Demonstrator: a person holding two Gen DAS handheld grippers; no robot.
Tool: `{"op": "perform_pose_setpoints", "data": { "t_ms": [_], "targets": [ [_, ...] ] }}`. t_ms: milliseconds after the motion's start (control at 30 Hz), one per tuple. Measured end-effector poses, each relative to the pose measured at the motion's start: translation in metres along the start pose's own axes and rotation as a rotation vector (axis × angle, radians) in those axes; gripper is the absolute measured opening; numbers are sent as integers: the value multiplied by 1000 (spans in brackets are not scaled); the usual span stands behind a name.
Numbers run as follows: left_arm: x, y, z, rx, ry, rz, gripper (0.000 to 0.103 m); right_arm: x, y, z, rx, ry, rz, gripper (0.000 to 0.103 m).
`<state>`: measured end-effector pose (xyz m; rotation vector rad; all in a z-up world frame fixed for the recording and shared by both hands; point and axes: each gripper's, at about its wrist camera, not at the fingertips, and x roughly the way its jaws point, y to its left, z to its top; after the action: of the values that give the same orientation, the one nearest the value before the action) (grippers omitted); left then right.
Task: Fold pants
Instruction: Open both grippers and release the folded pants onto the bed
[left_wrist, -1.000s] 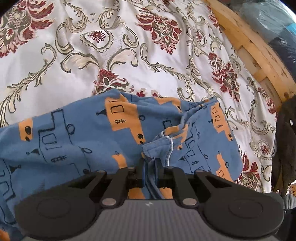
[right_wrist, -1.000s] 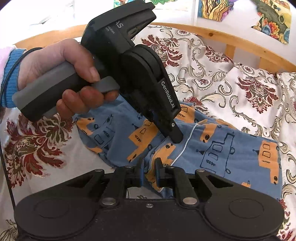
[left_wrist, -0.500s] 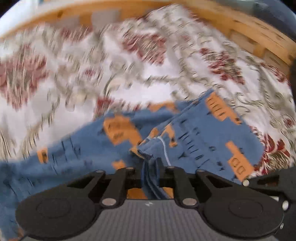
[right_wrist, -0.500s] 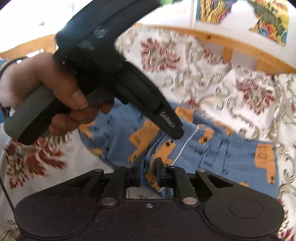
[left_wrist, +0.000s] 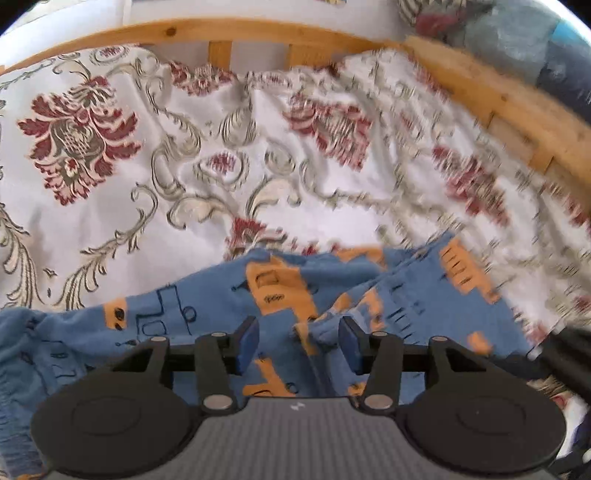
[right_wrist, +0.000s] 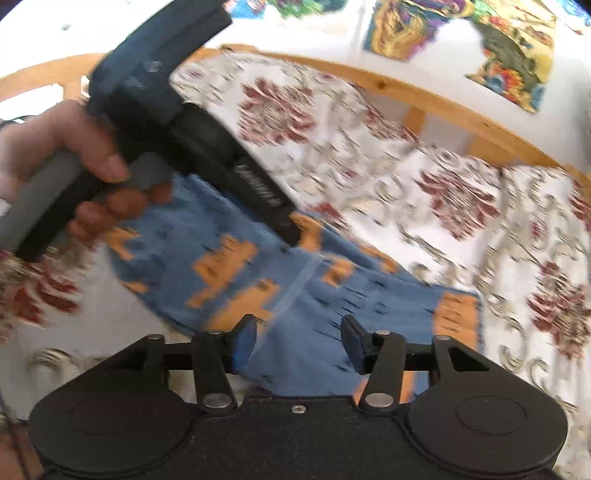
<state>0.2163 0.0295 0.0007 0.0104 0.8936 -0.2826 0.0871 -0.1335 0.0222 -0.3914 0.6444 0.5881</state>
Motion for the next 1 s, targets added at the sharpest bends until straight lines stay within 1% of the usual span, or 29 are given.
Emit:
{"op": "perform_pose_setpoints", "data": {
  "t_ms": [33, 67, 100, 133, 233, 267, 300, 333, 367, 467, 533, 600, 633, 700, 733, 767, 800, 833, 900, 933, 967, 1000],
  "targets": [
    [9, -2, -3, 18, 22, 37, 57, 7, -3, -4, -5, 22, -16, 55],
    [15, -2, -6, 22, 31, 46, 58, 14, -4, -8, -14, 48, -24, 55],
    [16, -1, -9, 11, 22, 42, 58, 20, -4, -13, -25, 81, -24, 55],
    [14, 1, -10, 0, 13, 40, 59, 21, -7, -15, -23, 77, -22, 56],
    [-1, 5, -14, 6, -16, 57, 60, 10, -15, -10, -22, 37, -45, 58],
    [-7, 6, -15, 10, -28, 68, 60, 6, -19, -7, -18, 19, -39, 60],
    [-14, 8, -16, 8, -43, 84, 60, 2, -23, -4, -7, -2, -19, 63],
    [-21, 10, -17, -1, -52, 87, 60, -2, -30, 1, 6, -25, -6, 70],
    [-28, 13, -20, -21, -60, 80, 60, -3, -33, 6, 5, -40, -14, 74],
    [-49, 16, -35, -112, -86, -6, 65, 10, -37, 23, -79, -57, -60, 74],
    [-58, 12, -52, -180, -96, -75, 68, 25, -44, 33, -123, -65, -46, 74],
    [-60, 4, -67, -203, -90, -124, 69, 47, -53, 39, -144, -52, -15, 74],
    [-55, -1, -74, -195, -70, -116, 69, 59, -56, 40, -153, -29, 9, 74],
    [-42, -10, -82, -155, -27, -47, 68, 86, -62, 40, -186, 31, 14, 74],
    [-40, -14, -85, -125, -32, -19, 69, 96, -63, 39, -201, 50, 9, 76],
    [-40, -15, -87, -108, -39, -9, 69, 103, -66, 37, -201, 54, 15, 83],
    [-42, -14, -87, -108, -34, -6, 69, 106, -68, 37, -189, 50, 9, 87],
    [-43, -11, -86, -114, -27, -6, 69, 106, -71, 38, -175, 48, -3, 91],
    [-54, -2, -88, -156, -20, -11, 67, 97, -75, 41, -146, 26, -10, 90],
    [-63, 4, -90, -188, -30, -4, 68, 90, -74, 41, -133, 4, -16, 90],
    [-72, 9, -94, -216, -48, 18, 69, 82, -74, 41, -123, -15, -15, 91],
    [-84, 16, -98, -251, -80, 56, 72, 72, -72, 41, -113, -35, -4, 91]
  ]
}}
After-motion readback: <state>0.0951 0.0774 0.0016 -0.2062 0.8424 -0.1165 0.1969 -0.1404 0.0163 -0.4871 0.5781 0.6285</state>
